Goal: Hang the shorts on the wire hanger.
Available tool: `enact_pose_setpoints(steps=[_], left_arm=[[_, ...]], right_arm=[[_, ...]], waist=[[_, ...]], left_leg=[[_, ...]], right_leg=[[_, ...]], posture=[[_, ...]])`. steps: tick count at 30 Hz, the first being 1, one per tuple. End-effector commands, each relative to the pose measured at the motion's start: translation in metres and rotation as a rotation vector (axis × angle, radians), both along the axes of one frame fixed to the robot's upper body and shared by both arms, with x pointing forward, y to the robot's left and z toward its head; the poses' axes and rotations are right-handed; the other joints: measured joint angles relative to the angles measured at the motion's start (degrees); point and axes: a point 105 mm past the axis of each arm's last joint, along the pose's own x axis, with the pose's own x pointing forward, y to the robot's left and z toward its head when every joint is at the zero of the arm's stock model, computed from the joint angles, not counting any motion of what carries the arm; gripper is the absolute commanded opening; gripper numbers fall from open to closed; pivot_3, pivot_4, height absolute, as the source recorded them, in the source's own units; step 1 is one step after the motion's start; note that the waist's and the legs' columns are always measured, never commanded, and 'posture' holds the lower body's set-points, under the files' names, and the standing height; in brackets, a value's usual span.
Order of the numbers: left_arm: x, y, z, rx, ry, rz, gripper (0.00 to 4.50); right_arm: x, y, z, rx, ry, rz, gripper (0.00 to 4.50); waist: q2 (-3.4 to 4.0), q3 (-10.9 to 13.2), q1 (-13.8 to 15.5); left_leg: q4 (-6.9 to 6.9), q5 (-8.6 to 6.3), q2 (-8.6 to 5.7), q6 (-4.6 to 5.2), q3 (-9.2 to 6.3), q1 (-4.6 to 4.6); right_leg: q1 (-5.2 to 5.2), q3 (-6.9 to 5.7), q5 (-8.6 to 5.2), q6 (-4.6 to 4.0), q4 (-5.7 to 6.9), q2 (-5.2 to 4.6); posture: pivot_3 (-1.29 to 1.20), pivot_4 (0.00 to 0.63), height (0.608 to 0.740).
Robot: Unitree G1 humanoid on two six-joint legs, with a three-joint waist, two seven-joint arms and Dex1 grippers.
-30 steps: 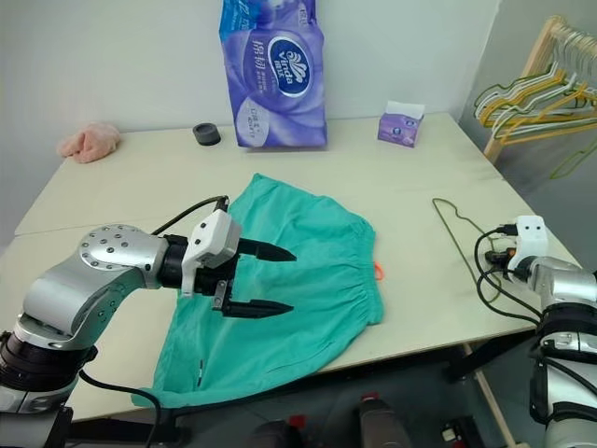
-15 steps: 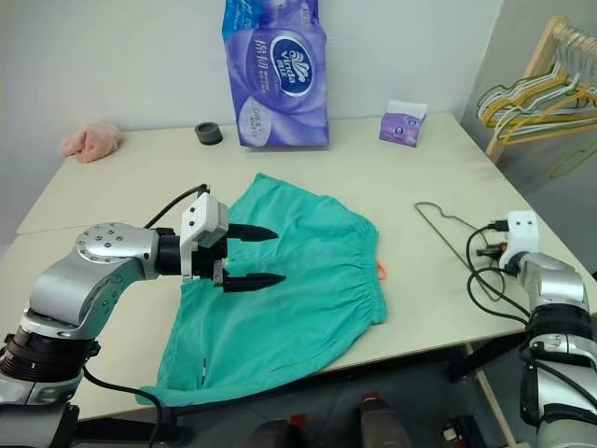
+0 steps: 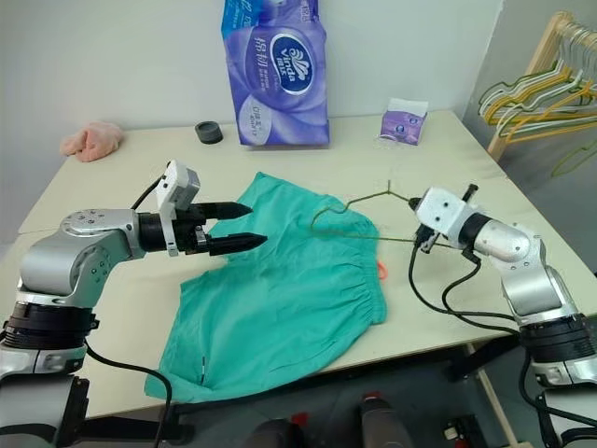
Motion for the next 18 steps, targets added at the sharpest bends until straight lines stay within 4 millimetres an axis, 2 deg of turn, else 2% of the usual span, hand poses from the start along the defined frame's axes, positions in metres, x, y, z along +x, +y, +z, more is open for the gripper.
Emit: enact_pose_setpoints(steps=[1, 10, 14, 18], left_arm=[[-0.005, 0.001, 0.007, 0.015, -0.004, -0.038, 4.45], [-0.018, -0.003, -0.017, 0.070, 0.066, -0.117, 4.45], [-0.019, -0.006, -0.020, 0.079, 0.062, -0.135, 4.45], [-0.031, -0.011, -0.025, 0.095, 0.088, -0.207, 4.45]], right_arm=[[-0.012, 0.028, 0.033, -0.087, -0.185, 0.155, 0.00], [-0.028, 0.065, 0.052, -0.131, -0.309, 0.352, 0.00], [-0.034, 0.075, 0.055, -0.119, -0.316, 0.398, 0.00], [-0.037, 0.080, 0.056, -0.097, -0.312, 0.419, 0.00]], waist=[[0.01, 0.01, -0.03], [0.00, 0.01, -0.06], [-0.01, 0.02, 0.05], [0.00, 0.02, 0.01]], left_leg=[[-0.01, 0.00, 0.00, 0.00, 0.00, 0.00], [0.00, -0.02, 0.03, -0.03, -0.01, 0.00], [0.01, -0.02, 0.02, -0.03, -0.02, -0.01], [0.01, -0.02, 0.02, -0.03, -0.01, -0.01]], right_leg=[[-0.01, 0.00, 0.00, -0.01, 0.00, 0.00], [-0.04, 0.00, 0.16, -0.31, 0.03, -0.06], [-0.03, -0.01, 0.17, -0.32, 0.03, -0.07], [-0.03, -0.01, 0.17, -0.32, 0.04, -0.09]], posture=[[-0.16, 0.115, 0.740], [-0.16, 0.120, 0.740], [-0.16, 0.122, 0.740], [-0.17, 0.124, 0.740]])
